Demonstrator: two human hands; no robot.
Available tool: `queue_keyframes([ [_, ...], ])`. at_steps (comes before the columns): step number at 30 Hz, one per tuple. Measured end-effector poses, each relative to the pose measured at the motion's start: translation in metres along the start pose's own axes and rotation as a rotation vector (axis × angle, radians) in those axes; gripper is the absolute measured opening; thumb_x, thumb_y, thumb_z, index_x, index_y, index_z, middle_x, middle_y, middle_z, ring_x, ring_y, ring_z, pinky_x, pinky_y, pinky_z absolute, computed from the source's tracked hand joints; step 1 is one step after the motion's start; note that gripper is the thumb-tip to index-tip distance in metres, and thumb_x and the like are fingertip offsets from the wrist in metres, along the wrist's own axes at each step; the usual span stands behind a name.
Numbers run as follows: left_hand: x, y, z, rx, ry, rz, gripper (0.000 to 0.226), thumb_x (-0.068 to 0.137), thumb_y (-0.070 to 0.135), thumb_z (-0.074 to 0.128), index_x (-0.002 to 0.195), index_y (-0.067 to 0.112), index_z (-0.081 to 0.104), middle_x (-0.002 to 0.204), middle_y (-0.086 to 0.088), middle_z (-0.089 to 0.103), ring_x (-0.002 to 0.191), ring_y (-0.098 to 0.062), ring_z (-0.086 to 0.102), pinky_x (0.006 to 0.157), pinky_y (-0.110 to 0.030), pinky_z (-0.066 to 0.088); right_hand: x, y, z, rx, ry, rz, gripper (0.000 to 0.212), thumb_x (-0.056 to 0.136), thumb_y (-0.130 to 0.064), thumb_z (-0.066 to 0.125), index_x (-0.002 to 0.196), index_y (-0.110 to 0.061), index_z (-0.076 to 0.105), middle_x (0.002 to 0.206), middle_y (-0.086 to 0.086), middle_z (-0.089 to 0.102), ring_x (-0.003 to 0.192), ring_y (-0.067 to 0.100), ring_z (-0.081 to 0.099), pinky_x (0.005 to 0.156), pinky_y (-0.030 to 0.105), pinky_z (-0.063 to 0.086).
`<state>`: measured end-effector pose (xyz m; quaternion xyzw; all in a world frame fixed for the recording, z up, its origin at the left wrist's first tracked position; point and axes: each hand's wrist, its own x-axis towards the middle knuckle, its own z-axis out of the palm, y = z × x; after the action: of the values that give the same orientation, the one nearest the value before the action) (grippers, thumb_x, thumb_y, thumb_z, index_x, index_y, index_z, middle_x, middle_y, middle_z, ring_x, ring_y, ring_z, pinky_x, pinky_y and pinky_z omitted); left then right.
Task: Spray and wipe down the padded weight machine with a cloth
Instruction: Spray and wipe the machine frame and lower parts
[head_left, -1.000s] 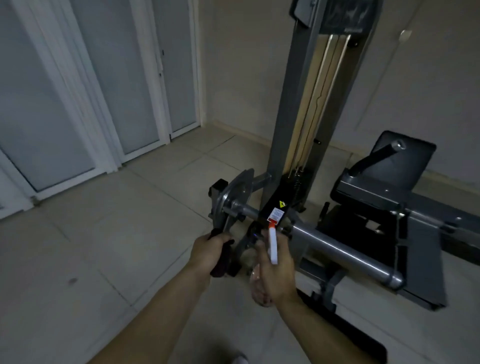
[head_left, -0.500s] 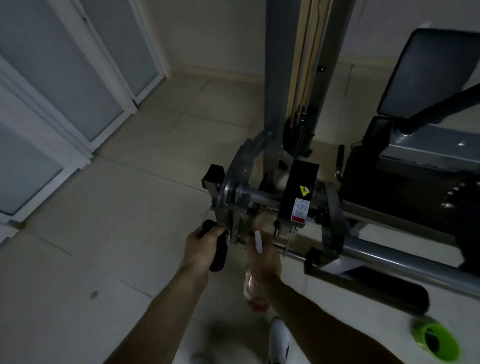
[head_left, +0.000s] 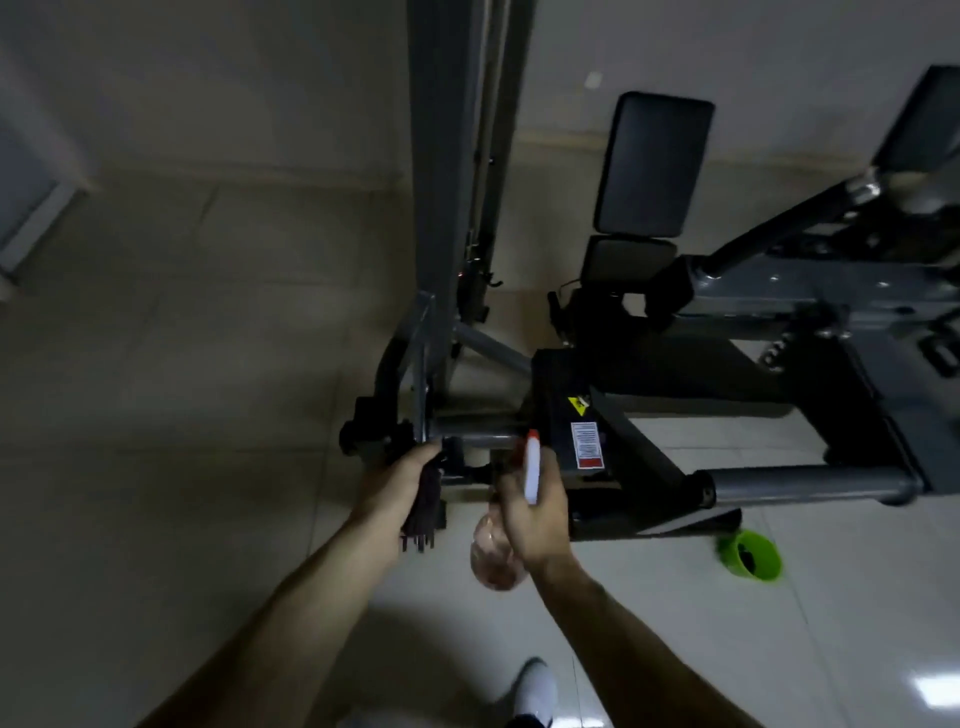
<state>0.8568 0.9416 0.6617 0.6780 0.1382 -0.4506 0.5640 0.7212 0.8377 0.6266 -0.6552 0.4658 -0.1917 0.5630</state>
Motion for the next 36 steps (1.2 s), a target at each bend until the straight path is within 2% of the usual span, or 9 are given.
queue_keyframes([
  [5, -0.003, 0.056, 0.048, 0.052, -0.208, 0.044, 0.047, 0.062, 0.044, 0.079, 0.099, 0.016, 0.072, 0.101, -0.011, 0.076, 0.095, -0.031, 0.072, 0.091, -0.055, 0.059, 0.033, -0.058, -0.027, -0.197, 0.222, -0.215, 0.053, 0.082, -0.035, 0.067, 0.129, -0.029, 0.044, 0.107, 0.0, 0.06, 0.095, 0.022, 0.062, 0.083, 0.045, 0.057],
  [9, -0.001, 0.079, 0.086, 0.098, -0.356, 0.042, 0.021, 0.074, 0.021, 0.063, 0.091, 0.009, 0.065, 0.09, -0.014, 0.069, 0.087, -0.03, 0.067, 0.088, -0.047, 0.059, 0.067, -0.082, -0.054, -0.215, 0.429, -0.211, 0.055, 0.093, -0.038, 0.069, 0.139, -0.031, 0.039, 0.103, -0.008, 0.062, 0.091, 0.016, 0.064, 0.079, 0.045, 0.058],
  [12, 0.005, 0.089, 0.096, 0.183, -0.357, 0.042, 0.037, 0.063, 0.018, 0.066, 0.099, 0.007, 0.068, 0.104, -0.017, 0.073, 0.098, -0.033, 0.07, 0.09, -0.05, 0.06, 0.1, -0.084, -0.066, -0.171, 0.5, -0.186, 0.053, 0.094, -0.04, 0.069, 0.138, -0.031, 0.039, 0.105, -0.006, 0.064, 0.091, 0.017, 0.065, 0.08, 0.051, 0.059],
  [20, 0.04, 0.121, 0.106, 0.301, -0.313, 0.057, 0.038, 0.062, 0.02, 0.07, 0.099, 0.012, 0.07, 0.1, -0.014, 0.073, 0.099, -0.031, 0.068, 0.085, -0.046, 0.061, 0.152, -0.074, -0.055, -0.161, 0.389, -0.179, 0.081, 0.08, -0.075, 0.067, 0.146, -0.043, 0.032, 0.117, 0.007, 0.065, 0.095, 0.028, 0.068, 0.077, 0.059, 0.06],
  [25, 0.057, 0.133, 0.112, 0.359, -0.348, 0.062, 0.019, 0.081, 0.01, 0.068, 0.1, 0.011, 0.069, 0.097, -0.013, 0.072, 0.093, -0.028, 0.069, 0.078, -0.042, 0.062, 0.137, -0.081, -0.049, -0.21, 0.42, -0.146, 0.099, 0.087, -0.049, 0.072, 0.161, -0.041, 0.007, 0.138, -0.001, 0.057, 0.111, 0.015, 0.064, 0.087, 0.041, 0.057],
  [28, 0.07, 0.137, 0.109, 0.403, -0.356, 0.052, 0.015, 0.082, 0.01, 0.069, 0.097, 0.011, 0.067, 0.099, -0.014, 0.069, 0.094, -0.03, 0.067, 0.077, -0.042, 0.062, 0.116, -0.071, -0.04, -0.245, 0.411, -0.124, 0.116, 0.091, -0.045, 0.073, 0.162, -0.034, -0.018, 0.169, 0.004, 0.022, 0.145, 0.021, 0.041, 0.108, 0.039, 0.046],
  [31, 0.085, 0.134, 0.102, 0.473, -0.366, 0.039, 0.018, 0.082, 0.014, 0.07, 0.099, 0.012, 0.066, 0.109, -0.016, 0.067, 0.1, -0.032, 0.066, 0.081, -0.045, 0.063, 0.08, -0.061, -0.021, -0.314, 0.575, -0.163, 0.098, 0.091, -0.027, 0.064, 0.165, -0.017, 0.0, 0.174, 0.002, 0.004, 0.159, 0.019, 0.008, 0.127, 0.041, 0.021],
  [34, 0.089, 0.128, 0.093, 0.526, -0.416, -0.015, 0.022, 0.083, 0.018, 0.069, 0.103, 0.011, 0.066, 0.11, -0.017, 0.067, 0.099, -0.032, 0.067, 0.077, -0.043, 0.062, 0.052, -0.052, 0.005, -0.312, 0.656, -0.278, 0.057, 0.094, -0.021, 0.052, 0.151, -0.019, 0.047, 0.152, -0.001, 0.048, 0.141, 0.016, 0.045, 0.115, 0.042, 0.042],
  [36, 0.087, 0.12, 0.086, 0.504, -0.516, -0.13, 0.029, 0.086, 0.027, 0.066, 0.109, 0.01, 0.069, 0.103, -0.015, 0.073, 0.094, -0.031, 0.07, 0.069, -0.041, 0.06, 0.04, -0.048, 0.029, -0.276, 0.488, -0.271, 0.044, 0.107, -0.033, 0.046, 0.149, -0.025, 0.052, 0.151, -0.008, 0.049, 0.141, 0.008, 0.045, 0.115, 0.034, 0.041],
])
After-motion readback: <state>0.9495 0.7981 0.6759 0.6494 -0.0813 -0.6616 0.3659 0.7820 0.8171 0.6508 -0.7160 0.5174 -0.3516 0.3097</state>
